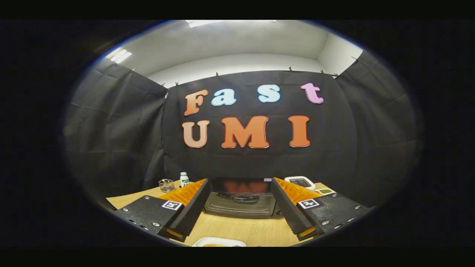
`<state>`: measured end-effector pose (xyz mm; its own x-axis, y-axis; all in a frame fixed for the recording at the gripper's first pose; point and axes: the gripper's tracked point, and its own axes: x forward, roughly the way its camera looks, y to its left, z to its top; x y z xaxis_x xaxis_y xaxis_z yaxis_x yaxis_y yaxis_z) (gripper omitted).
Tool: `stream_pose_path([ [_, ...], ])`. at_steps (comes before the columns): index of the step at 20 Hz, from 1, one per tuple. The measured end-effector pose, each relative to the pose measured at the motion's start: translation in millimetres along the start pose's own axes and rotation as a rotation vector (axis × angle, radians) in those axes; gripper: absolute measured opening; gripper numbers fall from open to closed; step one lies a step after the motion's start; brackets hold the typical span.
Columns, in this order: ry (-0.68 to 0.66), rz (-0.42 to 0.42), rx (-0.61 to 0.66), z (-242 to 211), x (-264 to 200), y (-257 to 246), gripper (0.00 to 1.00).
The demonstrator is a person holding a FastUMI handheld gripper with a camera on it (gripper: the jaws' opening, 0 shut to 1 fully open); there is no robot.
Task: Open the toaster oven, put the food inside, and close the toaster oven door.
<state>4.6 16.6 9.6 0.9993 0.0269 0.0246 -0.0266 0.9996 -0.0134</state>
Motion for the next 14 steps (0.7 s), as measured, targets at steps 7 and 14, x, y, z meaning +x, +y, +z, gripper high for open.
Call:
stream_pose_path([
  [7, -0.006, -0.004, 0.0, 3.2, -0.7, -1.9, 0.97],
  [14, 0.003, 0.001, 0.001, 0.6, 3.2, -0.3, 0.97],
])
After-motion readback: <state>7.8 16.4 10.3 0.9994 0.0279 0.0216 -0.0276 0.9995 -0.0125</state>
